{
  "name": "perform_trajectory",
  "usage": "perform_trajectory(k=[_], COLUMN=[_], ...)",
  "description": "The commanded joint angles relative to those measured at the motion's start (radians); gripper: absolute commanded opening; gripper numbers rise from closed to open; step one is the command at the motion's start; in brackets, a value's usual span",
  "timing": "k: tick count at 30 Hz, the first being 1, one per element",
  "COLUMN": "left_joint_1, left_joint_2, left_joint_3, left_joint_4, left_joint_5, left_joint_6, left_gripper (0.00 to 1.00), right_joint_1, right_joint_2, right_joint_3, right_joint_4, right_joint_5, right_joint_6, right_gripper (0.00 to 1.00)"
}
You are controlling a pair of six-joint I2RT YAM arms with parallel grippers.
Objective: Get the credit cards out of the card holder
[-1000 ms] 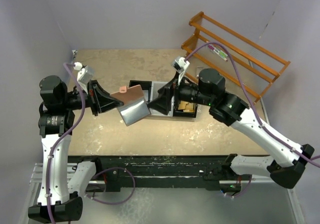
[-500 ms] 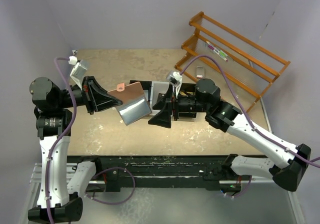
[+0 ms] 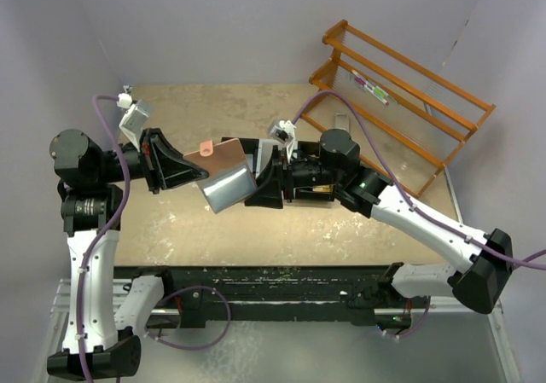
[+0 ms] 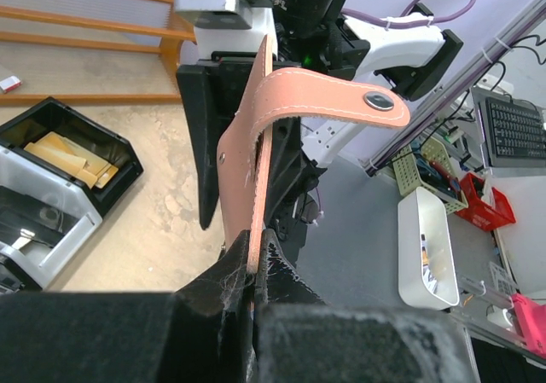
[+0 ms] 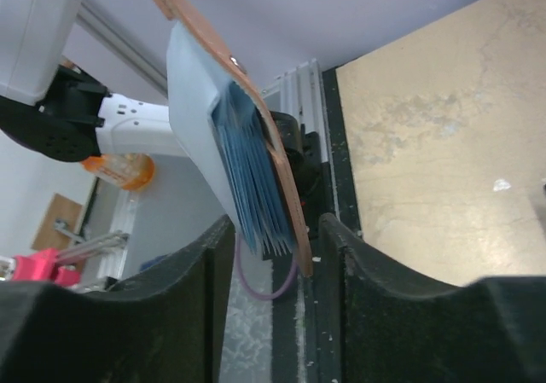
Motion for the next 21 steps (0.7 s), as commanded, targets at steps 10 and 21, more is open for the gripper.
perform_trajectory(k=[10,21], left_joint_1=[-0.002,-0.003], left_joint_2=[0.003,-0.006], left_joint_3=[0.045,0.044], left_joint_4=[0.037,0.025], left_joint_5=[0.006,0.009], left_joint_6=[-0.041,-0.032], left_gripper=[0.00,0.00], right_joint_1=[-0.005,-0.005], right_joint_2=[0.011,0.050], right_joint_3=[0.111,0.166], right_joint_4=[0.042,0.115], right_joint_5=[0.018,0.044], right_joint_6=[-0.004,0.078], right_gripper=[0.28,0.44])
